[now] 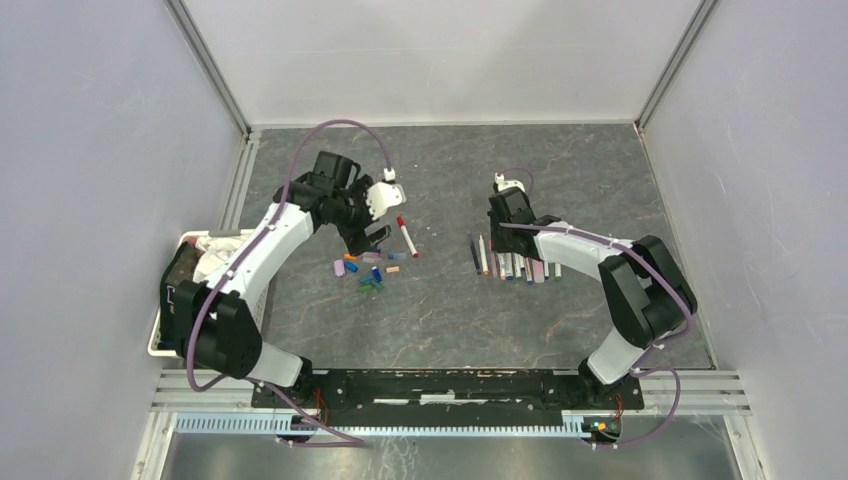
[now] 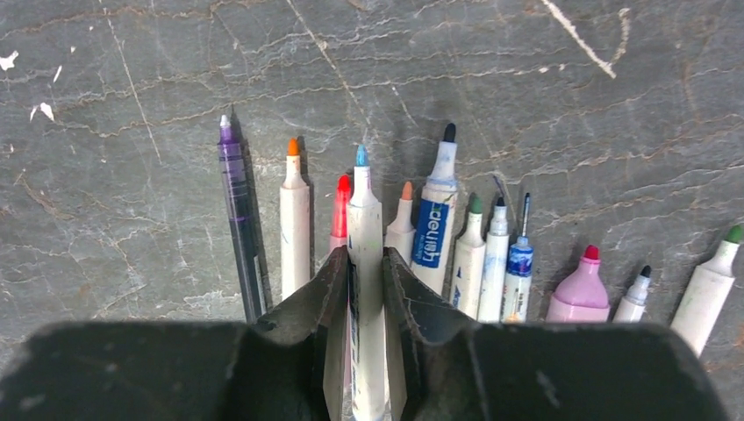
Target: Open the pen caps
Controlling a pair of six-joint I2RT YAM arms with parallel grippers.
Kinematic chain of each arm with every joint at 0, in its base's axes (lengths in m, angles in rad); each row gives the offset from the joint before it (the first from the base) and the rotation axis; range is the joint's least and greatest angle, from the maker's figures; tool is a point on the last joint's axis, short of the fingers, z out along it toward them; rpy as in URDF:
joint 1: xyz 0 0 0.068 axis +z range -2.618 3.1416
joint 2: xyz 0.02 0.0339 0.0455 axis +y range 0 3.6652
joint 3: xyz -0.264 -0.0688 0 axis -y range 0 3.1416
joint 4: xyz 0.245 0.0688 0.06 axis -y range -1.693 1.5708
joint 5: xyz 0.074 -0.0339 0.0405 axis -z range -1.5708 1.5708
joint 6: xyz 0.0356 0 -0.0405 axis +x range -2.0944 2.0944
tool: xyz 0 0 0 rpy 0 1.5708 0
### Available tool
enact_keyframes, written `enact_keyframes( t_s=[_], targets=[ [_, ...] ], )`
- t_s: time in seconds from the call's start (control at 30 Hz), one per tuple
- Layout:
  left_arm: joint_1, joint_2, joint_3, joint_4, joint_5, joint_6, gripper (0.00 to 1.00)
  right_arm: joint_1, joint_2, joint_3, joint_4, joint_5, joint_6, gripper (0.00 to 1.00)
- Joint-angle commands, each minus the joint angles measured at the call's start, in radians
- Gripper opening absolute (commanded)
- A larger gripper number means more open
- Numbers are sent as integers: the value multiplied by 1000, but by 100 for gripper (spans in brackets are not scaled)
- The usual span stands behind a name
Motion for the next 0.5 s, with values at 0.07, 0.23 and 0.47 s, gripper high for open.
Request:
enact_keyframes(
  t_s=[0.07, 0.23, 0.47],
  targets=[
    [4, -15, 202, -144, -32, -133, 100, 22, -5, 1, 10, 53, 30, 27],
    [12, -72, 230, -70, -75, -221, 100, 37, -54, 1, -4, 90, 40, 35],
    [12, -179, 180, 75, -179, -355, 100, 137, -67, 84, 25, 119, -10, 35]
  ],
)
